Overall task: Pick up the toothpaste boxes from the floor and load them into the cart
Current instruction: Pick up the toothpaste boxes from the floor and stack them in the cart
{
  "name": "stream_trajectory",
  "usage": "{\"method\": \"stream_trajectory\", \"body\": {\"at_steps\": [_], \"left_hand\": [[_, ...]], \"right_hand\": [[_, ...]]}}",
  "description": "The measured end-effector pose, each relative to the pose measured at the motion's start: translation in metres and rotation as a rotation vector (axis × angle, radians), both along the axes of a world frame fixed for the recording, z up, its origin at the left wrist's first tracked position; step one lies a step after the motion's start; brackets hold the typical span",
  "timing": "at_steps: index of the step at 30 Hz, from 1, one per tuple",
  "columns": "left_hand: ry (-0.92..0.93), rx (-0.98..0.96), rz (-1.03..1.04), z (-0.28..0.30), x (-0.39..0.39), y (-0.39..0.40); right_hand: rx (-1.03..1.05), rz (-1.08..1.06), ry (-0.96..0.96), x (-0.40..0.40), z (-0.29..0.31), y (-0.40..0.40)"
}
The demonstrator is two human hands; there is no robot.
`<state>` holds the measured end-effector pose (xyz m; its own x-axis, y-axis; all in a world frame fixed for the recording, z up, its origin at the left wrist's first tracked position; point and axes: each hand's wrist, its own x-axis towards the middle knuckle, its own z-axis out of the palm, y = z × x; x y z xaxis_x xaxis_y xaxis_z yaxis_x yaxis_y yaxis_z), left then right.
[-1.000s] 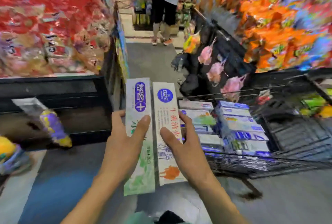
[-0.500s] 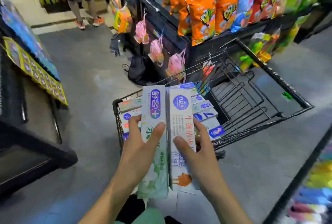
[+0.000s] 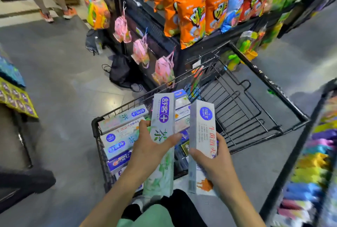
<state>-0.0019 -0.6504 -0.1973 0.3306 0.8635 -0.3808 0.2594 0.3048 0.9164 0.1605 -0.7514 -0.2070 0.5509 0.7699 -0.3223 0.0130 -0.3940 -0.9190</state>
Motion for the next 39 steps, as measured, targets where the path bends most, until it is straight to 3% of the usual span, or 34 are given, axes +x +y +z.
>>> {"method": "stream_trajectory", "body": {"at_steps": [3,9,15,22,25,31,39], "left_hand": [[0.049,-0.017,0.028,-0.016,0.015,0.023],[0.184,0.052,0.117,-0.051,0.054,0.072],[0.412,0.144,0.197,-0.088,0.083,0.115],[0.552,0.064,0.310,-0.133,0.092,0.120],[0.631,0.039,0.321,-0.146,0.093,0.108],[0.798,0.026,0.125,-0.166,0.097,0.099],[0.927,0.244,-0.418,-0.175,0.155,0.158]], "right_hand": [[-0.132,0.144,-0.190,0.034,-0.008,0.027],[-0.358,0.677,-0.643,0.126,-0.038,0.120],[-0.298,1.119,-0.890,0.193,-0.102,0.227],[-0.127,1.386,-1.072,0.216,-0.196,0.335],[-0.030,1.401,-1.144,0.217,-0.217,0.363],[0.073,1.121,-1.266,0.226,-0.235,0.359],[0.111,0.900,-0.992,0.263,-0.225,0.350]]}}
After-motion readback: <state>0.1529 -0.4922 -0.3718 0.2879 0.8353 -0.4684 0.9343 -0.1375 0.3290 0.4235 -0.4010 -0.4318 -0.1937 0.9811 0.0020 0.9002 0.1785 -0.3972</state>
